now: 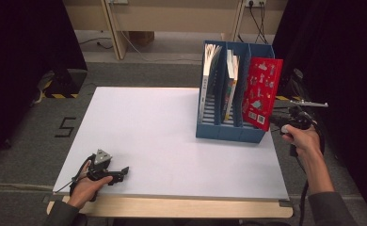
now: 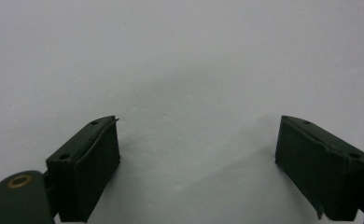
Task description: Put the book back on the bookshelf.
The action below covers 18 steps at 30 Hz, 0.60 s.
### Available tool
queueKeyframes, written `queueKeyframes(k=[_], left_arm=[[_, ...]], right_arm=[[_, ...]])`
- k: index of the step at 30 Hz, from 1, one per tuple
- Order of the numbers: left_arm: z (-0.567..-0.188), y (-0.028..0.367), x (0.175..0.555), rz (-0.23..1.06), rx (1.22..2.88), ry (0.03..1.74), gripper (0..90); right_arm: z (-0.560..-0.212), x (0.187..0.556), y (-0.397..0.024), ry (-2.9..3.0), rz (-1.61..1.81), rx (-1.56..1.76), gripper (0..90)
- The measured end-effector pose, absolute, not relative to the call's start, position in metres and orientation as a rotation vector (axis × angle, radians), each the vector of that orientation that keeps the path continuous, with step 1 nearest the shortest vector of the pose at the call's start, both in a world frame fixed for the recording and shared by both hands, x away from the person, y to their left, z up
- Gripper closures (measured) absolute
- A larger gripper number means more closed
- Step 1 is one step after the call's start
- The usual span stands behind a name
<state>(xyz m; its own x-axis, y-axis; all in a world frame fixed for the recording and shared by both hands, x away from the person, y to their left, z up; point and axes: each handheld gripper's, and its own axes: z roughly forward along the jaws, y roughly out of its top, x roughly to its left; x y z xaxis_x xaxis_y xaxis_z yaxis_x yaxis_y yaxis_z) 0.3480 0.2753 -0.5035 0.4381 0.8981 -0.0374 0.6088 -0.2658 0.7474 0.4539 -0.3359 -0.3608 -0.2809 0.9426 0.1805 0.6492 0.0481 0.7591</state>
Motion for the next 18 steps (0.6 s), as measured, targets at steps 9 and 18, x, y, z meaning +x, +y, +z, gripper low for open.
queueKeyframes(k=[9,18], left_arm=[[-0.504,0.272,0.352,0.522,1.994,1.261,8.4],[-0.505,0.271,0.353,0.518,1.991,1.257,7.3]], right_arm=[[-0.361,0.458,-0.335,1.955,1.069,1.627,83.1],[-0.324,0.487,-0.336,1.934,1.036,1.490,61.6]])
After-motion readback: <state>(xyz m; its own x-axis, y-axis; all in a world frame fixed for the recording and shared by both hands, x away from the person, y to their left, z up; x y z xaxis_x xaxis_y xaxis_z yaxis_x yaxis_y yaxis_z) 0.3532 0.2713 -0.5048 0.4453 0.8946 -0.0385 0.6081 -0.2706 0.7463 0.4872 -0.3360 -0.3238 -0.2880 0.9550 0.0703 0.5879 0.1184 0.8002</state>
